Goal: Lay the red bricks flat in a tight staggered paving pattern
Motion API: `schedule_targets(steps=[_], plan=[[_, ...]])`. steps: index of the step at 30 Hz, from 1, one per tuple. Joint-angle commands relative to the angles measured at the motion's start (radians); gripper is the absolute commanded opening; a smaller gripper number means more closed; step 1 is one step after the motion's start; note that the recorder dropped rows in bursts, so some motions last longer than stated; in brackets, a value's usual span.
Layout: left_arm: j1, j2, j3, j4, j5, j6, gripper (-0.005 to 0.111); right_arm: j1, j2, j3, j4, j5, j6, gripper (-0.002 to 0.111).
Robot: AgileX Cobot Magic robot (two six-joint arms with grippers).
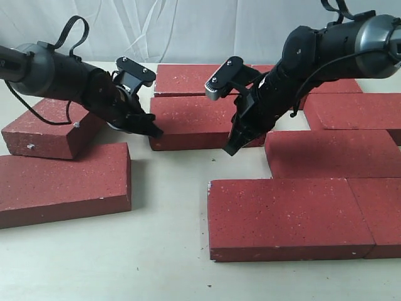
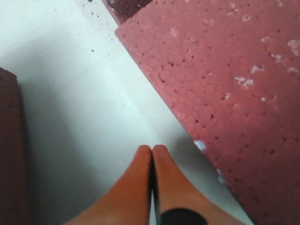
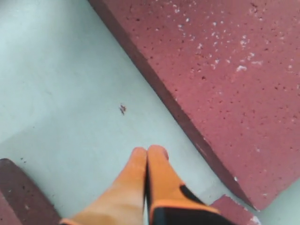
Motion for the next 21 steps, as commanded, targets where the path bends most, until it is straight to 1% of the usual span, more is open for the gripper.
schedule_targets(steps=[1,7,15,21], plan=[[-0.011,0.0,-0.002,-0.026,-0.027,0.0,0.0,-0.004,-0.01,-0.005,0.005,0.05,0.018,-0.001],[-0.047,0.0,-0.002,-0.019,-0.065,0.0,0.0,-0.004,0.028,-0.005,0.005,0.034,0.011,-0.001],[-0.048,0.0,-0.002,-0.019,-0.09,0.0,0.0,-0.004,0.071,-0.005,0.005,-0.104,0.011,-0.001],[-0.048,0.041,-0.002,-0.015,-0.144,0.0,0.0,-0.004,0.071,-0.005,0.005,-0.107,0.016,-0.001]])
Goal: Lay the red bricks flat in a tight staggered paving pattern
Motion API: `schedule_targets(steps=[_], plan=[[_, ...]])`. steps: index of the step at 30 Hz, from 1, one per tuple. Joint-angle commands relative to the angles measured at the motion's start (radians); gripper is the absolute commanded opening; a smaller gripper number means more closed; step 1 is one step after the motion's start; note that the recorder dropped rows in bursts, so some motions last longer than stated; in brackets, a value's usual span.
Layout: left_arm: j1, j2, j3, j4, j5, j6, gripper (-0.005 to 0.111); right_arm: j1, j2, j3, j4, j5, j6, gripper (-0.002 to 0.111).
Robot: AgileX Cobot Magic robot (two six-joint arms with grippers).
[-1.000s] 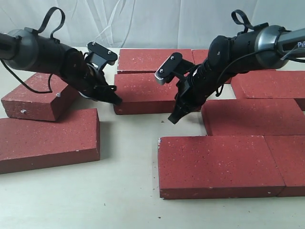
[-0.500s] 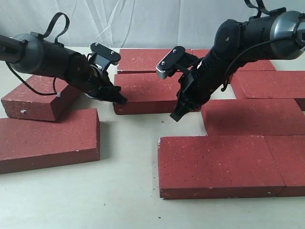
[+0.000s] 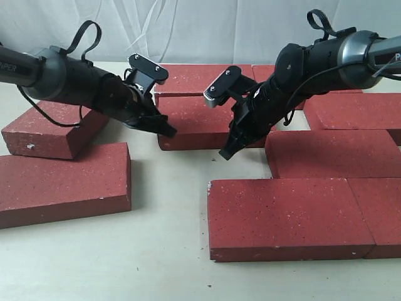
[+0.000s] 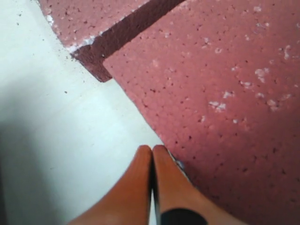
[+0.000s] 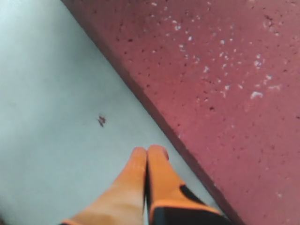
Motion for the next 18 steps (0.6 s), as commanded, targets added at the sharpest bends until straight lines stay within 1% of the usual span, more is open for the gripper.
schedule_targets(steps=[1,9,14,18], plan=[[-0.002,0.034,-0.002,0.004,-0.06,0.0,0.0,-0.004,-0.003,-0.005,0.002,-0.009,0.001,-0.001],[-0.005,0.039,-0.01,-0.005,-0.083,0.0,0.0,-0.004,-0.003,-0.005,-0.014,-0.009,0.001,-0.001],[-0.022,0.039,-0.01,-0.005,-0.134,0.0,0.0,-0.004,-0.01,-0.005,-0.005,-0.027,0.003,-0.001],[-0.033,0.039,-0.011,-0.003,-0.138,0.0,0.0,-0.004,-0.022,-0.005,-0.009,-0.014,0.003,-0.001]])
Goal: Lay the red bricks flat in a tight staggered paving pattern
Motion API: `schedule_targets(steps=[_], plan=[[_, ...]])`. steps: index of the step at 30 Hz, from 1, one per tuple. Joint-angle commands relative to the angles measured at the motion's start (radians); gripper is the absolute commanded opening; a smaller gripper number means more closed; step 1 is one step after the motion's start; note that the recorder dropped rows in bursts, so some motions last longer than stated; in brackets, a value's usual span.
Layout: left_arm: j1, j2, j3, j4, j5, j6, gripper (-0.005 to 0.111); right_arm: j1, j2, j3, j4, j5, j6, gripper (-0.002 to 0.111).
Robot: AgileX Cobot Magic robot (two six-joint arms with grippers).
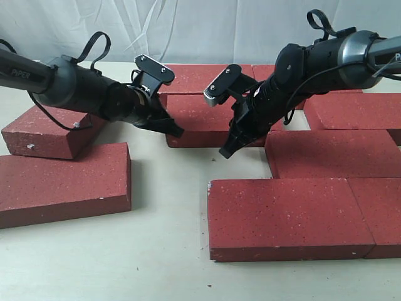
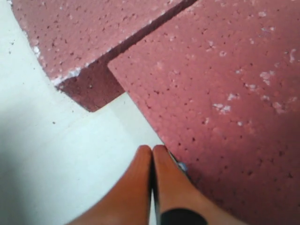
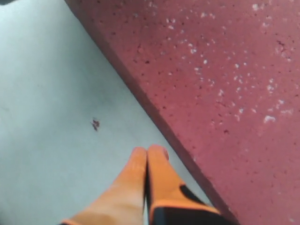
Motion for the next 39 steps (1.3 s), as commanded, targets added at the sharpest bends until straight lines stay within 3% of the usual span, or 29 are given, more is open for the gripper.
schedule_targets(steps=[1,21,39], plan=[[-0.014,0.001,-0.008,-0.003,-0.02,0.0,0.0,-0.004,-0.022,-0.005,-0.004,0.006,-0.001,-0.001],[0.028,0.001,-0.029,0.045,0.114,-0.003,0.0,-0.004,-0.153,-0.005,-0.04,0.149,0.044,-0.001],[-0.042,0.002,-0.029,0.018,0.062,-0.003,0.0,-0.006,-0.153,-0.005,-0.095,0.152,0.061,-0.001]])
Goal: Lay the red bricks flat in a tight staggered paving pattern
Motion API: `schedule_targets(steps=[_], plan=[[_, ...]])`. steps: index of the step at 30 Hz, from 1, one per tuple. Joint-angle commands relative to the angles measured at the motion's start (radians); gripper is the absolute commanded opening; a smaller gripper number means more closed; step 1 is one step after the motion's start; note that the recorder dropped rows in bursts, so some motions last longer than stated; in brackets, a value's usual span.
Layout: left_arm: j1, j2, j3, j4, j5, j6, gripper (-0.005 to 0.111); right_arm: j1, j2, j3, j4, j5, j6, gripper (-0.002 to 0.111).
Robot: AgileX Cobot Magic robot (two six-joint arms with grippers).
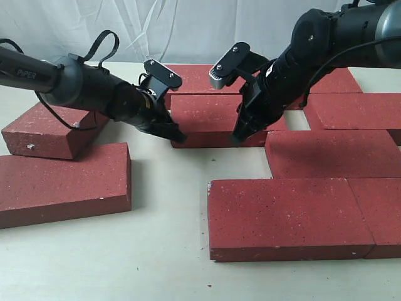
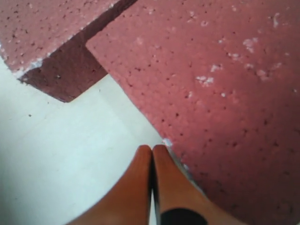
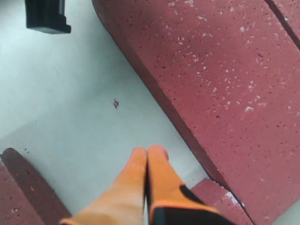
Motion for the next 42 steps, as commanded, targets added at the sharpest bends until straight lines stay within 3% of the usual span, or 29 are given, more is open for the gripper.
schedule_targets(steps=[1,13,42], plan=[[-0.022,0.004,-0.005,-0.018,-0.035,-0.003,0.0,-0.01,-0.008,-0.005,-0.044,0.002,0.022,-0.001],[-0.061,0.038,-0.01,-0.018,-0.098,-0.003,0.0,-0.154,-0.008,-0.005,-0.037,0.009,0.108,-0.001],[-0.11,0.104,-0.074,-0.018,-0.141,-0.003,0.0,-0.156,-0.008,-0.005,-0.003,-0.014,0.11,-0.001]])
